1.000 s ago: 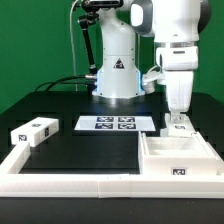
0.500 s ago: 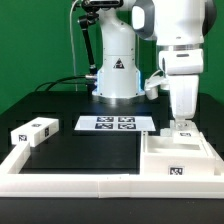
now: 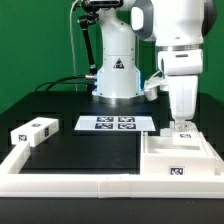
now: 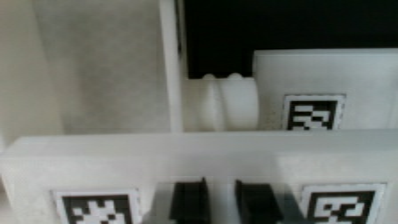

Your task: Assemble cabinet

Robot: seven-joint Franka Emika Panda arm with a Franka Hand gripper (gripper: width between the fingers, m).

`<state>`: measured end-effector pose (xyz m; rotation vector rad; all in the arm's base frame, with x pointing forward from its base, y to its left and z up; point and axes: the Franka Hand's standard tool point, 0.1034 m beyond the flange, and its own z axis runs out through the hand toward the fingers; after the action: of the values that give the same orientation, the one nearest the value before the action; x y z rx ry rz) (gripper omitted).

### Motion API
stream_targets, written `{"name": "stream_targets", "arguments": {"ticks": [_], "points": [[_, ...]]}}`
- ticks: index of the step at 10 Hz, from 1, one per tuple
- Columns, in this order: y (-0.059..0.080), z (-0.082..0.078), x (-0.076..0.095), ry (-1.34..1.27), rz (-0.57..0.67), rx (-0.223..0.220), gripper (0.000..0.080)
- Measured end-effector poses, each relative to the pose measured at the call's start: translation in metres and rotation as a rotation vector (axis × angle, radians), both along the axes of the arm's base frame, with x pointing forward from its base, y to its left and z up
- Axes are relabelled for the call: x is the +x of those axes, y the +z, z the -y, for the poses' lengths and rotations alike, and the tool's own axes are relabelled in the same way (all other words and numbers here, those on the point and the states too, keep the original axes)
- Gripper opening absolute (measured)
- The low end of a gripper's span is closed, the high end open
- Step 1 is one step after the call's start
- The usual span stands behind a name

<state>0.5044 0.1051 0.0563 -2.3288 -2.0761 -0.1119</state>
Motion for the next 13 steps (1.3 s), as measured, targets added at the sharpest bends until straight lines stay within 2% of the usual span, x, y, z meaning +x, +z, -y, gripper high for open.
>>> {"name": "stream_targets", "arguments": {"ticks": [1,2,4,8,13], "points": [[0.0,0.0,0.0,0.0,-0.002,0.0,0.007],[0.0,0.001,0.009,-0.001,-0.007,-0.002,0.007],[0.001,0.005,0.039,-0.005,0.0,0.003,0.007],[0.001,0.01,0.071,-0.025,0.0,0.007,0.007],[0.0,0.01,0.073,-0.007,-0.016,0.002,0.007]]}}
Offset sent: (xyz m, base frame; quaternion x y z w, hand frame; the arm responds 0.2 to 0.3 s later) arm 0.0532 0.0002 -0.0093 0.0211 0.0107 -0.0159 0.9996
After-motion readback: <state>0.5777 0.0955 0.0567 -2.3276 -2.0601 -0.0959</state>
